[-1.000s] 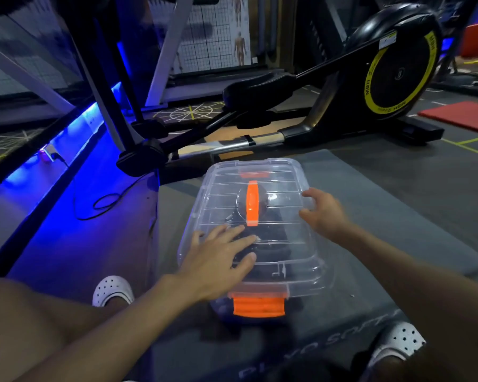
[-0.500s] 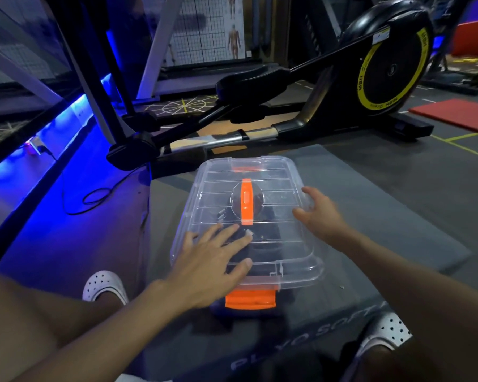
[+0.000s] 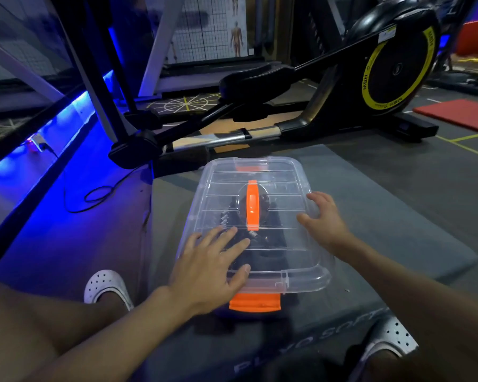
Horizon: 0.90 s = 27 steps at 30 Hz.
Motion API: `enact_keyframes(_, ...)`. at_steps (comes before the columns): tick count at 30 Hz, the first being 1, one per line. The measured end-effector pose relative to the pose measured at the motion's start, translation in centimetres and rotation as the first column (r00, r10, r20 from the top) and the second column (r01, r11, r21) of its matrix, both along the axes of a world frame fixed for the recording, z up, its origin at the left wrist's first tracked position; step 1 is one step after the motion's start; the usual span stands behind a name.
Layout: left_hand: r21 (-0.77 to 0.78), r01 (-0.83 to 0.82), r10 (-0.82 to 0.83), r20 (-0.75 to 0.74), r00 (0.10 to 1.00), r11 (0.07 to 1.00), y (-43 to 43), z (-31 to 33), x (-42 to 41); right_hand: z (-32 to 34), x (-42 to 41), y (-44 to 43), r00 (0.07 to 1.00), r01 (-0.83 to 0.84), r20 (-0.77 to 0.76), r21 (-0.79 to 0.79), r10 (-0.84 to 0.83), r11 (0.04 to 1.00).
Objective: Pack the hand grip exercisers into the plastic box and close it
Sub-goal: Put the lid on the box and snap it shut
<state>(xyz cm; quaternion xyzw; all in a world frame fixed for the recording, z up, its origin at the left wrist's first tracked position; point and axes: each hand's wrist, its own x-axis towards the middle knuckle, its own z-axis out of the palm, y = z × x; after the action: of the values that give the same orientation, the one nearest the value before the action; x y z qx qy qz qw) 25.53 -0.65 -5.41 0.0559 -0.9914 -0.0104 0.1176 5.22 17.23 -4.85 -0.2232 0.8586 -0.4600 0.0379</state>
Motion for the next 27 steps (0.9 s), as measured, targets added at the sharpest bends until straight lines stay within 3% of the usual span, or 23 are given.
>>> enact_keyframes(14, 0.004, 0.153, -0.151, 0.203, 0.968, 0.988, -12.1, 1.6, -2.9, -0.7, 1.9, -7.7, 0.993, 0.121, -0.007, -0.064, -0.122, 0.991)
enact_keyframes(16, 0.011, 0.156, -0.154, 0.208, 0.966, 0.988, -12.7, 2.0, -3.1, -0.7, 1.7, -8.4, 0.989, 0.149, -0.025, -0.011, -0.149, 0.989)
enact_keyframes(18, 0.024, 0.146, -0.148, 0.164, 0.975, 0.989, -12.2, 2.0, -3.3, -0.3, 1.0, -8.5, 0.968, 0.244, -0.106, 0.156, -0.229, 0.957)
enact_keyframes(20, 0.046, 0.049, -0.054, 0.116, 0.992, 0.998, -10.9, 1.9, -4.0, 0.2, -0.6, -8.2, 0.948, 0.306, -0.171, 0.273, -0.267, 0.912)
enact_keyframes(23, 0.136, -0.196, 0.180, 0.126, 0.976, 0.971, -8.9, 1.7, -6.3, 0.7, -4.3, -8.0, 0.972, 0.233, -0.104, 0.341, -0.209, 0.911)
enact_keyframes(27, 0.173, -0.307, 0.271, 0.205, 0.940, 0.936, -7.6, 2.0, -10.4, 0.6, -9.8, -9.0, 0.991, 0.120, -0.090, 0.348, -0.094, 0.930)
